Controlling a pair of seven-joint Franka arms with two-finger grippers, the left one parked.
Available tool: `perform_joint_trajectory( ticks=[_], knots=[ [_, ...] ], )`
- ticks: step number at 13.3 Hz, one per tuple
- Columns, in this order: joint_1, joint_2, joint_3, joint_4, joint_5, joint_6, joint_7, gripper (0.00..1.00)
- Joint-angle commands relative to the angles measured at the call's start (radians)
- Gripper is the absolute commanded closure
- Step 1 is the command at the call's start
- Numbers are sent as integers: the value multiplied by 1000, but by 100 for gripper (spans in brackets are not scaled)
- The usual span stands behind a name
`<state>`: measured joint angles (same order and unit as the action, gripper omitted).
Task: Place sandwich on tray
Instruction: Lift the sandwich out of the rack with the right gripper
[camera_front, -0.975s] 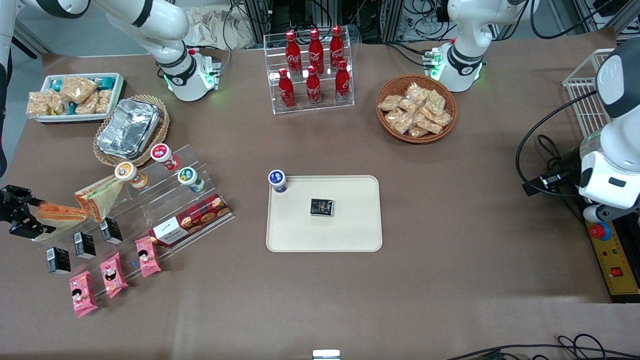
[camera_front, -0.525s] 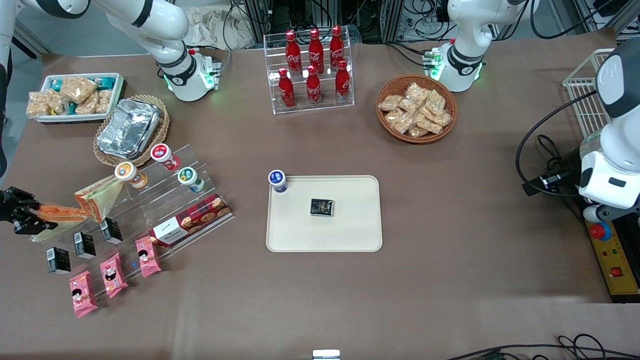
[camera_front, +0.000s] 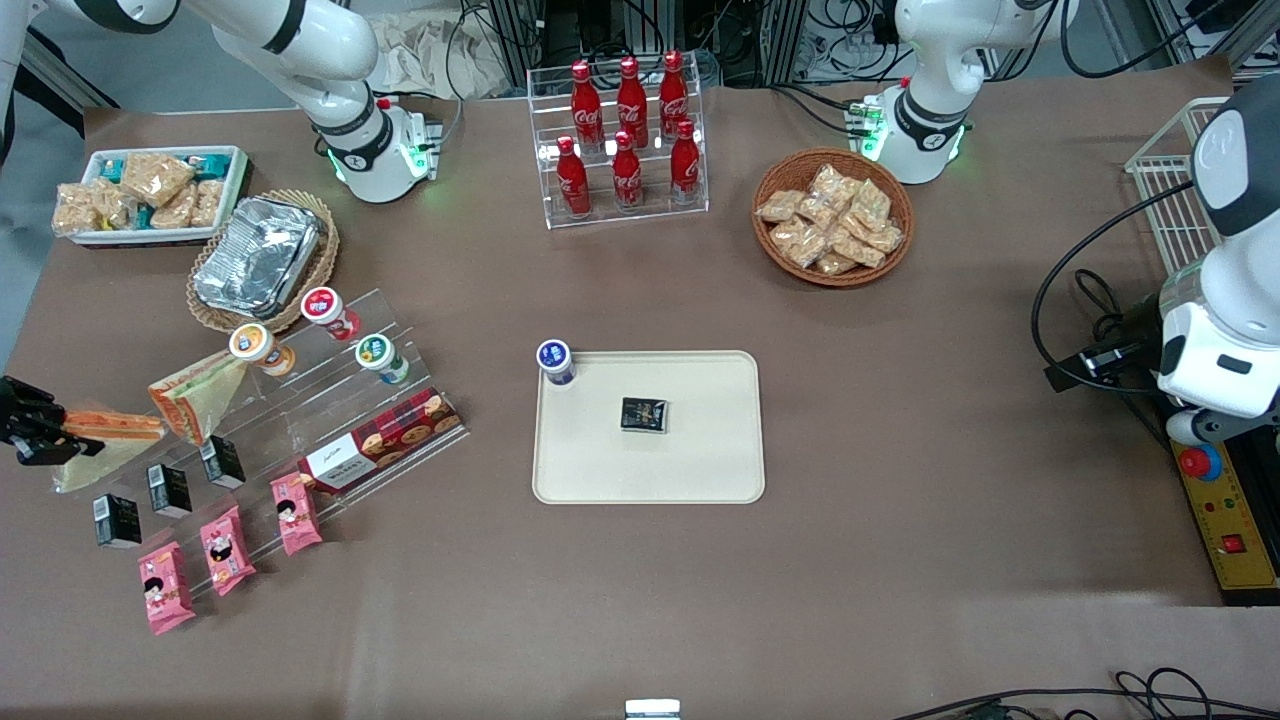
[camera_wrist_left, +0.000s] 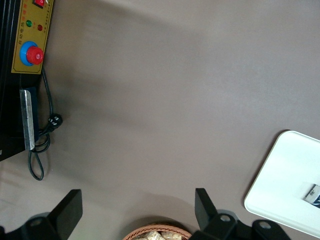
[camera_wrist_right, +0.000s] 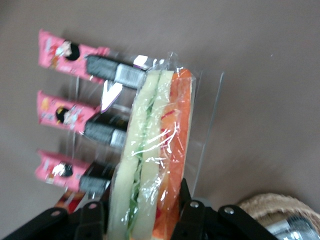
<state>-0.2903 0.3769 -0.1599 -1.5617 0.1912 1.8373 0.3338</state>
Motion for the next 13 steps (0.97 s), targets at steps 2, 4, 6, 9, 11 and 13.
perform_joint_trajectory(
  ticks=[2, 4, 6, 9, 11, 13],
  knots=[
    [98, -13, 10, 159, -106, -136, -73, 50],
    [166, -15, 8, 201, -114, -162, -142, 50],
    [230, -41, 8, 216, -118, -165, -154, 50],
    [336, -81, 8, 220, -137, -153, -237, 49],
    [422, -82, 26, 220, -127, -144, -338, 49],
    [506, -84, 51, 220, -127, -103, -355, 49]
  ],
)
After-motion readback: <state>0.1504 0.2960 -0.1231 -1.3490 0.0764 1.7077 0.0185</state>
